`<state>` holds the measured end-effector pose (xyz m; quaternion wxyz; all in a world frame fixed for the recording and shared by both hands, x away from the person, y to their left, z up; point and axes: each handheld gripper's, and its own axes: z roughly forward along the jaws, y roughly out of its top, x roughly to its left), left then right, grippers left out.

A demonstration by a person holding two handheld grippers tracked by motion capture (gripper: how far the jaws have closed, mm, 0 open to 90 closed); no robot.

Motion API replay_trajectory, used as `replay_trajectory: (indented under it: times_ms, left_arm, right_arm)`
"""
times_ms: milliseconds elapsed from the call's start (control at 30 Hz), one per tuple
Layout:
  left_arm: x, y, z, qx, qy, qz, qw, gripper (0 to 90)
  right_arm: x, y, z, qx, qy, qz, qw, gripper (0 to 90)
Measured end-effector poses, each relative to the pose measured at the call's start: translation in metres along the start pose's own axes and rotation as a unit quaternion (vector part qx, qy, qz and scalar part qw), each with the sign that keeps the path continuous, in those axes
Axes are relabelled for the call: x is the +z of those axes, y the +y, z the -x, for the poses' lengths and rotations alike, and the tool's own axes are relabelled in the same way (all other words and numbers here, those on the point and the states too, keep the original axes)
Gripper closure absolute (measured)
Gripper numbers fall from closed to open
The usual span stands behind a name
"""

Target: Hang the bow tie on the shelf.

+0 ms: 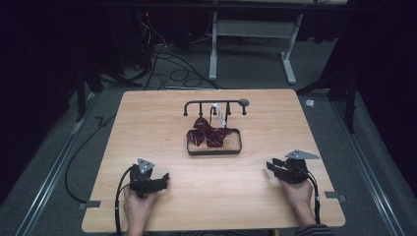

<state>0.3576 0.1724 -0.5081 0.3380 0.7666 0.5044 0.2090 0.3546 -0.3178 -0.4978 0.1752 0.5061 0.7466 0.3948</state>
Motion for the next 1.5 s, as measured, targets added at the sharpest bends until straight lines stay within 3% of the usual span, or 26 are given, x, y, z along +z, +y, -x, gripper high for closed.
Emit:
replay_trajectory:
  times_ms: [233, 500, 700, 800, 933, 1500]
  left_arm:
    - [0.000, 0.000, 0.000, 0.000, 0.000, 0.000, 1.0000, 16.1]
    - [0.000, 0.000, 0.000, 0.000, 0.000, 0.000, 1.0000, 16.1]
    - [0.000, 0.000, 0.000, -0.001, 0.000, 0.000, 1.0000, 16.1]
    - [0.000, 0.000, 0.000, -0.001, 0.000, 0.001, 1.0000, 16.1]
    - [0.000, 0.000, 0.000, -0.001, 0.000, 0.001, 1.0000, 16.1]
    - [0.000, 0.000, 0.000, -0.001, 0.000, 0.001, 1.0000, 16.1]
  right_arm:
    - [0.001, -0.002, -0.001, -0.002, -0.011, -0.004, 0.9999, 63.1]
    - [0.004, -0.002, -0.006, -0.021, -0.029, -0.024, 0.9991, 58.2]
    - [0.007, -0.002, -0.014, -0.063, -0.047, -0.032, 0.9964, 47.2]
    - [0.007, -0.002, -0.013, -0.051, -0.050, -0.033, 0.9969, 42.6]
    - [0.007, -0.002, -0.013, -0.053, -0.053, -0.034, 0.9966, 41.0]
    - [0.007, -0.002, -0.013, -0.053, -0.052, -0.035, 0.9966, 40.2]
